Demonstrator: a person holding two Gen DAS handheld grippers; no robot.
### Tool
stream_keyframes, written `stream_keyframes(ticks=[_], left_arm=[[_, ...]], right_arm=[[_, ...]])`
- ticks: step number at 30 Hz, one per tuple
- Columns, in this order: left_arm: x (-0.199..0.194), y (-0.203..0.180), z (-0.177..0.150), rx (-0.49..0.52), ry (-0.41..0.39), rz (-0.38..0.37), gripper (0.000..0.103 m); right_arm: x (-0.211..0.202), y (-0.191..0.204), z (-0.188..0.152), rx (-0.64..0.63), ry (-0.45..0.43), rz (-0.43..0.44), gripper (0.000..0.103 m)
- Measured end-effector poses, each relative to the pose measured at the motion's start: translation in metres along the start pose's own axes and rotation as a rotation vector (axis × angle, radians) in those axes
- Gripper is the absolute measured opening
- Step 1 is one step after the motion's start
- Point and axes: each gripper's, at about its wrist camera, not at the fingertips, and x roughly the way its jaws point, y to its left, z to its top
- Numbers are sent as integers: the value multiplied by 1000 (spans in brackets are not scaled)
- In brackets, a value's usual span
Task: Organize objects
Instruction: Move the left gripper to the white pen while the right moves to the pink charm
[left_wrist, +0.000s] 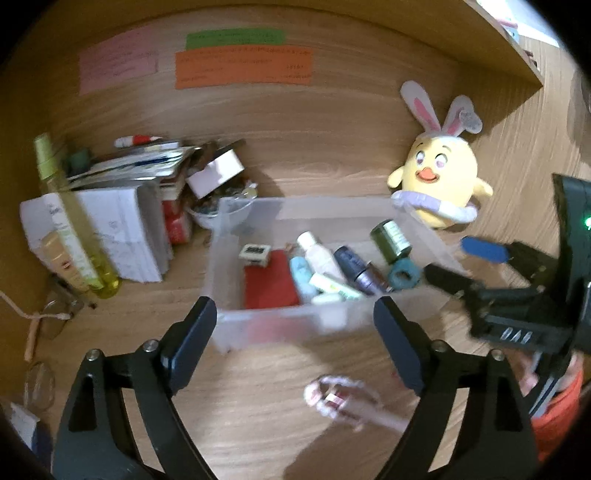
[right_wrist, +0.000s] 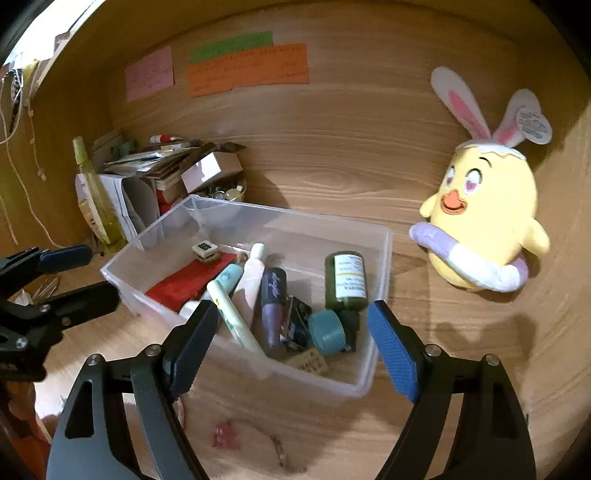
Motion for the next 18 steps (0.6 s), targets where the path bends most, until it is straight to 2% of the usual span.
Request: stream_keyframes(ticks=[10,14,18], left_arm=[[-20,16,-42,31,82,56,90],[-24,14,-59,57,114,47,90],[-27,12,-73,78,143,5,90]], right_arm=[[-22,-9,-25,33,29,-64,81],[-22,-9,-39,46,60,-72,81],[-20,-4,-53,45,95,-79,81]])
